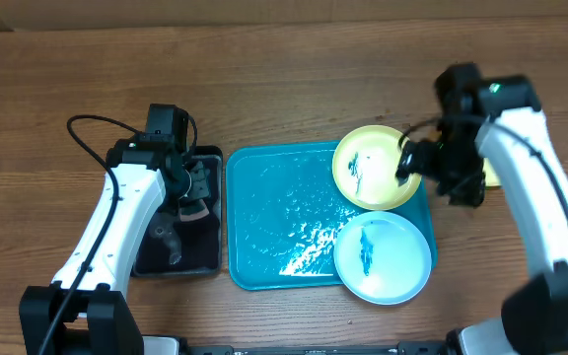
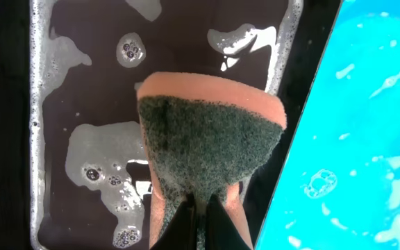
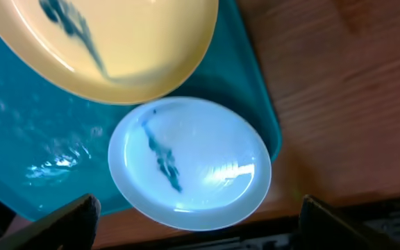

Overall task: Clean dirty plates on tray and stack at the side
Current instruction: 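Move the right gripper back to the edge of the white plate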

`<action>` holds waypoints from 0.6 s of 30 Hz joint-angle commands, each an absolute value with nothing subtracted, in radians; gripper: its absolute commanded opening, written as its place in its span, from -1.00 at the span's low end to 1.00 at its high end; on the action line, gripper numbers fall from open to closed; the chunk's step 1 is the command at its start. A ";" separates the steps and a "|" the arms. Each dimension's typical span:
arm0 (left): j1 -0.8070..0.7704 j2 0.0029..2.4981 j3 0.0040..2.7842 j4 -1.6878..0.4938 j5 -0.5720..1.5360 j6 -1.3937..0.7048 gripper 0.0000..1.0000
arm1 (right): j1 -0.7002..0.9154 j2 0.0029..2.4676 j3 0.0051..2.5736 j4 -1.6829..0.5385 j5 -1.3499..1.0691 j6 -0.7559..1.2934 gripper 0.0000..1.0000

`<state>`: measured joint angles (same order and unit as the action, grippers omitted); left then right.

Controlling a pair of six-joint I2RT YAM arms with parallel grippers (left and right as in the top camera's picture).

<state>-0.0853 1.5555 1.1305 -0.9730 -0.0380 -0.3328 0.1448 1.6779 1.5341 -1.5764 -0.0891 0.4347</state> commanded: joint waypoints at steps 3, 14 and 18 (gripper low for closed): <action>-0.085 1.557 1.134 -0.968 -0.032 -0.310 -0.92 | 0.208 1.462 1.378 -1.567 -0.044 0.609 0.90; -0.085 1.557 1.134 -0.960 -0.025 -0.310 -0.91 | 0.209 1.298 0.978 -1.445 -0.154 0.692 0.83; -0.086 1.557 1.134 -0.962 -0.025 -0.310 -0.91 | 0.209 1.298 0.856 -1.361 -0.164 0.738 0.57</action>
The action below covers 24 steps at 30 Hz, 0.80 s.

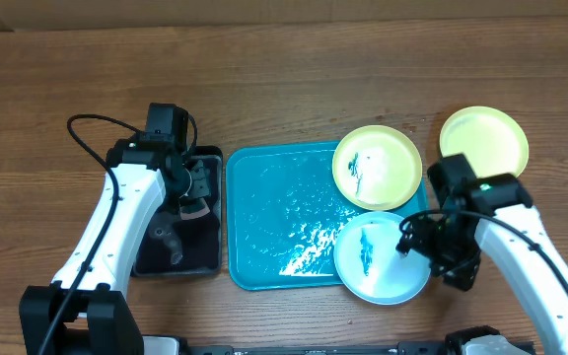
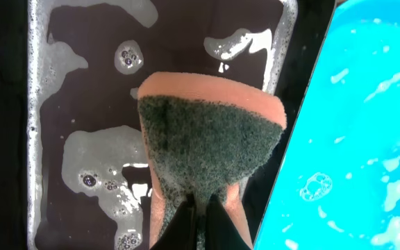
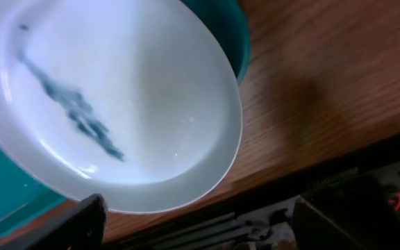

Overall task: Clean dirty plates on tray and stack at the side
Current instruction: 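Move the right gripper back to the edge of the white plate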

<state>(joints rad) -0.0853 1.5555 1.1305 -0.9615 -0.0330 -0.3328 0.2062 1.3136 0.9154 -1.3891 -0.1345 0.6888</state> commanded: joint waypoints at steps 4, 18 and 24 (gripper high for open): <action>-0.086 1.557 1.134 -0.965 -0.025 -0.309 -0.92 | 0.209 1.298 0.760 -1.263 -0.205 0.738 0.45; -0.086 1.557 1.134 -0.967 -0.025 -0.306 -0.92 | 0.207 1.299 0.618 -1.041 -0.150 0.868 0.19; -0.086 1.557 1.134 -0.967 -0.025 -0.306 -0.92 | 0.207 1.299 0.618 -0.983 -0.139 0.879 0.08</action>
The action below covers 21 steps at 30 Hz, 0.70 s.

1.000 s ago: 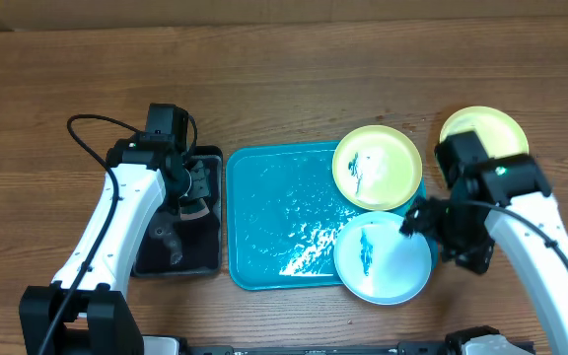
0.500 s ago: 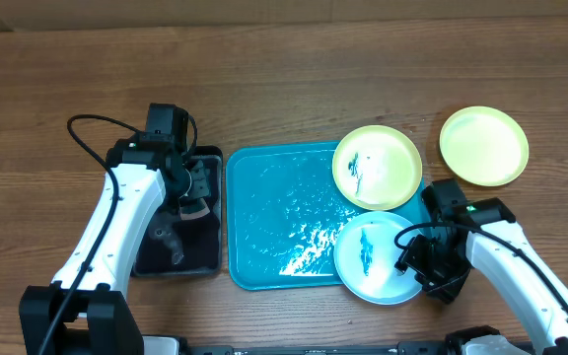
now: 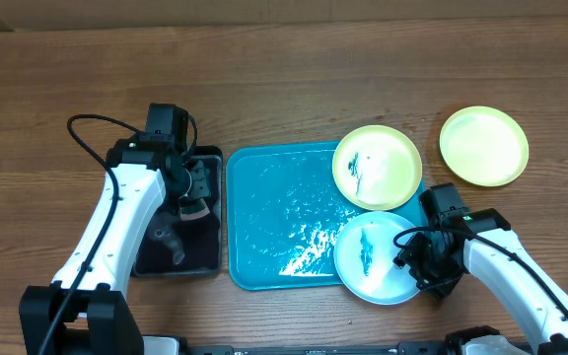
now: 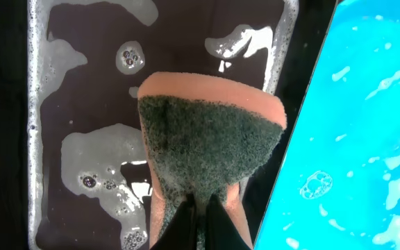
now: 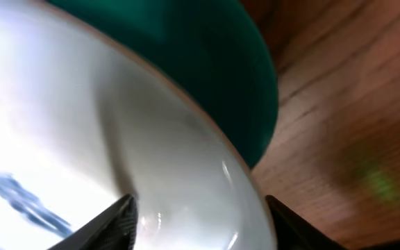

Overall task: Clean dirty plates on tray and stack at the side
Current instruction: 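Move the right gripper back to the edge of the white plate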

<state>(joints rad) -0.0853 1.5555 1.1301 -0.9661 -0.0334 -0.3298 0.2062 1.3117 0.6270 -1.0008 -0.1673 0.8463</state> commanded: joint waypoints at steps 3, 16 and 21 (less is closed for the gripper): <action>-0.085 1.557 1.134 -0.968 -0.025 -0.299 -0.92 | 0.207 1.299 0.618 -0.975 -0.128 0.891 -0.21; -0.085 1.557 1.134 -0.967 -0.025 -0.299 -0.92 | 0.208 1.299 0.618 -1.032 -0.123 0.810 -0.92; -0.086 1.557 1.134 -0.965 -0.025 -0.299 -0.91 | 0.209 1.299 0.618 -1.078 -0.124 0.775 -0.92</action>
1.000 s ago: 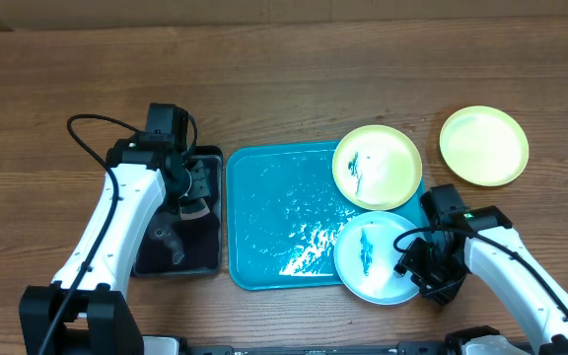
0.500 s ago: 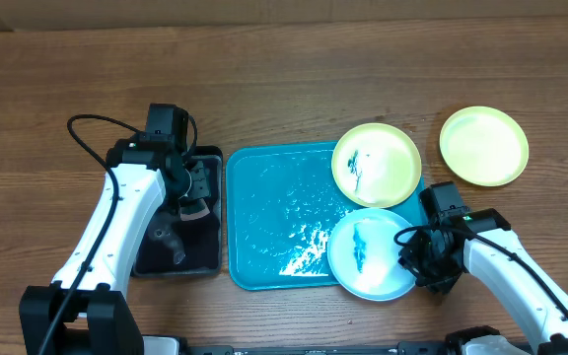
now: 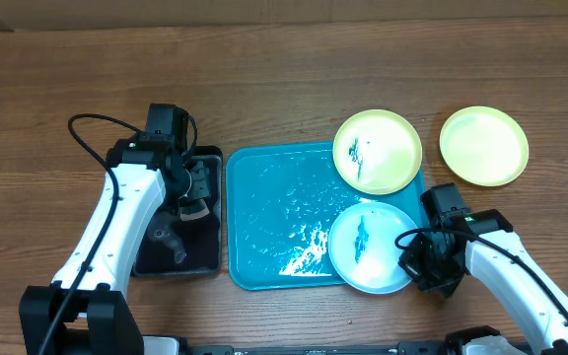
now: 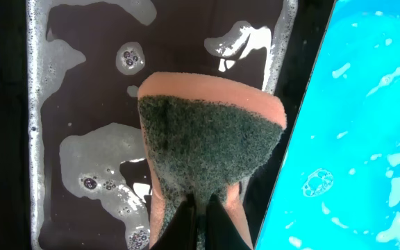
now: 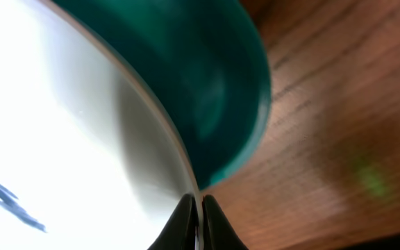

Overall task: Clean dirty plates on tray and stack at the side
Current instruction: 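Move the right gripper back to the edge of the white plate, then grip the white plate rim and drag it toward tray center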

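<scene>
On the teal tray [image 3: 274, 222] lie two smeared plates: a pale blue plate [image 3: 368, 248] at the front right and a yellow plate [image 3: 378, 150] at the back right. My right gripper [image 5: 198, 217] is shut on the blue plate's [image 5: 61, 139] right rim. My left gripper [image 4: 198, 226] is shut on an orange sponge [image 4: 210, 139] with a dark green scrub face, held over the black soapy basin [image 4: 82, 83]. A clean yellow plate [image 3: 483, 145] rests on the table at the far right.
The black basin [image 3: 177, 258] holds foamy water and sits left of the tray. Wet streaks cover the tray floor [image 4: 367, 139]. Bare wooden table [image 3: 294, 89] lies behind the tray and to the right [image 5: 325, 139].
My right gripper has shut on the blue plate's right rim, and the plate sits slightly more to the left on the tray. The yellow smeared plate shifted a little. The left arm stayed still.
My right gripper was open beside the yellow smeared plate at the tray's back right, then above the blue plate's right side. It came down to that plate's rim with jaws open, and now it is shut on the rim. My left gripper kept the sponge over the basin throughout.
</scene>
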`<action>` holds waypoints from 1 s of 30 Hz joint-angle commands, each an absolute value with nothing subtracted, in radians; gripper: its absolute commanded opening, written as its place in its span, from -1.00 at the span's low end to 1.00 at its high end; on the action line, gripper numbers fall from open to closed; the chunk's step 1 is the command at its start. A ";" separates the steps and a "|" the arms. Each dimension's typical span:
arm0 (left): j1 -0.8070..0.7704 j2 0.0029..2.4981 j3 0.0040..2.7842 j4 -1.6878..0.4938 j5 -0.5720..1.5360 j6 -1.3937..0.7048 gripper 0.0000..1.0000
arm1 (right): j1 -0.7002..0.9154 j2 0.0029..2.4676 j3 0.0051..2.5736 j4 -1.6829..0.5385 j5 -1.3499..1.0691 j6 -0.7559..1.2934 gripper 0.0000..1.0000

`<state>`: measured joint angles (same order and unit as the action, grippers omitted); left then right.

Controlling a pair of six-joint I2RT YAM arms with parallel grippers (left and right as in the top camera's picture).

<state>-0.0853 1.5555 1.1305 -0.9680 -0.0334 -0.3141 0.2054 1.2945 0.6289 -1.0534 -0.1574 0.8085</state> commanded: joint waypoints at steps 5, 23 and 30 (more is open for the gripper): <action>-0.086 1.557 1.134 -0.962 -0.025 -0.299 -0.92 | 0.258 1.299 0.620 -1.092 -0.133 0.727 -0.92; -0.086 1.558 1.134 -0.920 0.067 -0.292 -0.92 | 0.472 1.504 0.868 -0.788 -0.242 0.660 -0.92; -0.092 1.558 1.134 -0.912 0.141 -0.283 -0.92 | 0.500 1.677 0.945 -0.721 -0.249 0.621 -0.92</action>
